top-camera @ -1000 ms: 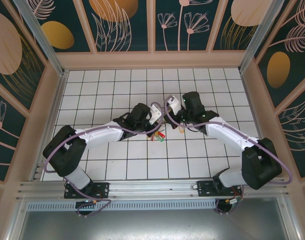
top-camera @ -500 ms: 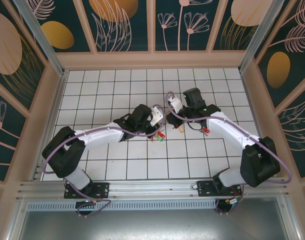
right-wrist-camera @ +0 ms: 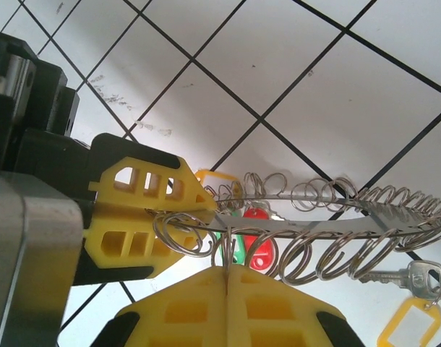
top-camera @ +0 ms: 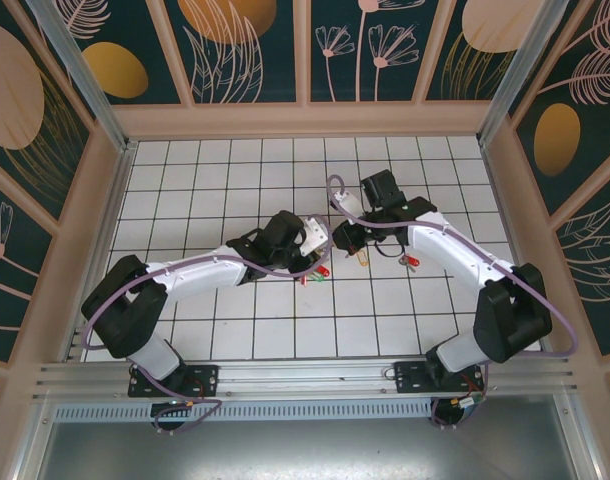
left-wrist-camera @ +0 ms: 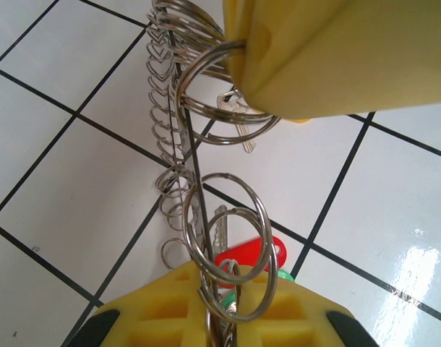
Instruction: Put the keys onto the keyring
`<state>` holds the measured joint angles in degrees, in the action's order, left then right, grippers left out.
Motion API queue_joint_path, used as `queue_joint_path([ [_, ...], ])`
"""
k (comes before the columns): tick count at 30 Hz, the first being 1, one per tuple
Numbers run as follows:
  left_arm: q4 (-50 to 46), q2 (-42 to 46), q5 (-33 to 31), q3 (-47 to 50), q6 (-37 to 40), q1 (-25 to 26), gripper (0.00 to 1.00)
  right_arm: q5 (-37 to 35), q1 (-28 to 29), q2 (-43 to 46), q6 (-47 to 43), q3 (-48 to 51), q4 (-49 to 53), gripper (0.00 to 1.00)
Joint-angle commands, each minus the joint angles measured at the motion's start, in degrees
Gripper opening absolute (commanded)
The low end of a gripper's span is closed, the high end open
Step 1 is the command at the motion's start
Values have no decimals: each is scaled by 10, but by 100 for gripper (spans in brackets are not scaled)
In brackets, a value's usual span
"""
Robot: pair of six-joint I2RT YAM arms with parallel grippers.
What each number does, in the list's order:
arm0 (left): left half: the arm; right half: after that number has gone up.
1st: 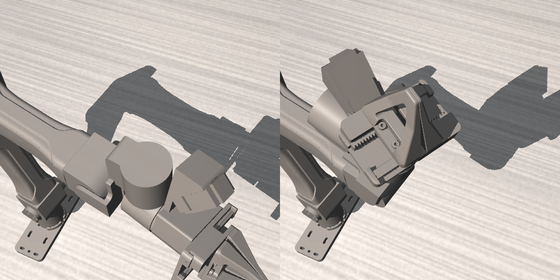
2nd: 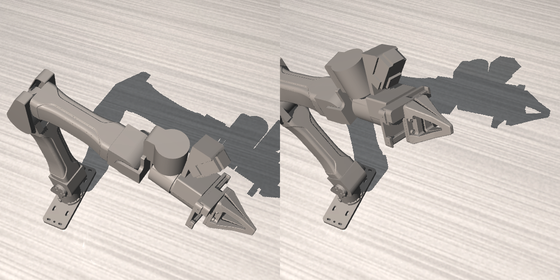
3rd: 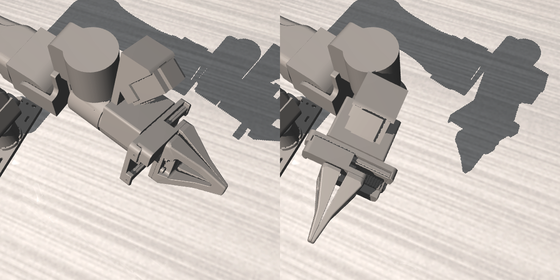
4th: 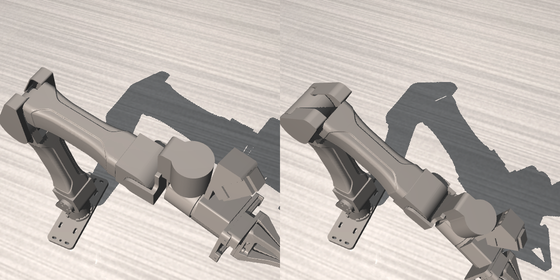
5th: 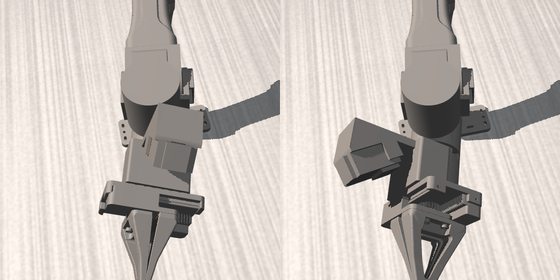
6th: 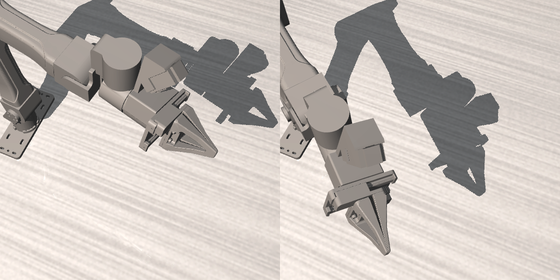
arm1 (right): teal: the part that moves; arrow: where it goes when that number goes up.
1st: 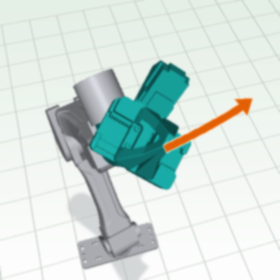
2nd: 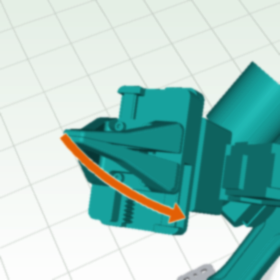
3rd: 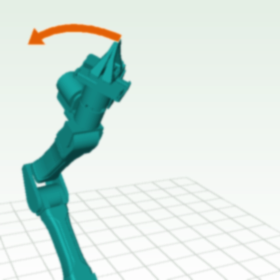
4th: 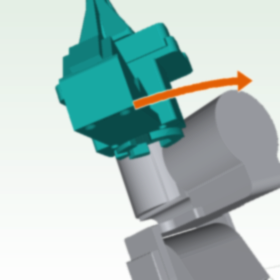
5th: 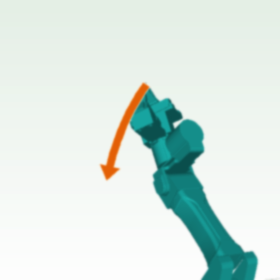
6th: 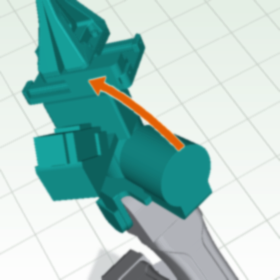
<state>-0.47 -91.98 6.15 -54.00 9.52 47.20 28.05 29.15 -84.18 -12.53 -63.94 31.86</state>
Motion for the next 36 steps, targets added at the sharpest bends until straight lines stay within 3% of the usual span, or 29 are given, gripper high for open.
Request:
queue_joint_path([
  [1,-17,22,6,-1,21,-11,0,-36,1,5,25,-28,1,0],
  [5,-24,21,47,-10,31,-11,0,22,4,15,42,-17,-75,0],
  [10,-45,22,88,-14,47,-11,0,-24,-1,45,34,35,-164,0],
  [17,-49,24,133,-39,47,-11,0,-17,12,66,31,95,-289,0],
  [21,-46,25,121,-44,34,-11,0,-12,18,100,2,143,-357,0],
  [26,-46,29,60,-37,14,-11,0,-96,11,155,6,213,-423,0],
  [30,-40,44,53,-22,0,-11,14,-82,-28,148,55,187,-346,0],
  [32,-38,59,48,-20,-14,-11,32,-86,-33,140,63,177,-314,0],
  [33,-33,71,44,-10,-21,-11,35,-76,-43,134,73,173,-299,0],
  [36,-13,120,50,14,-34,-12,46,32,-80,105,95,162,-274,0],
])
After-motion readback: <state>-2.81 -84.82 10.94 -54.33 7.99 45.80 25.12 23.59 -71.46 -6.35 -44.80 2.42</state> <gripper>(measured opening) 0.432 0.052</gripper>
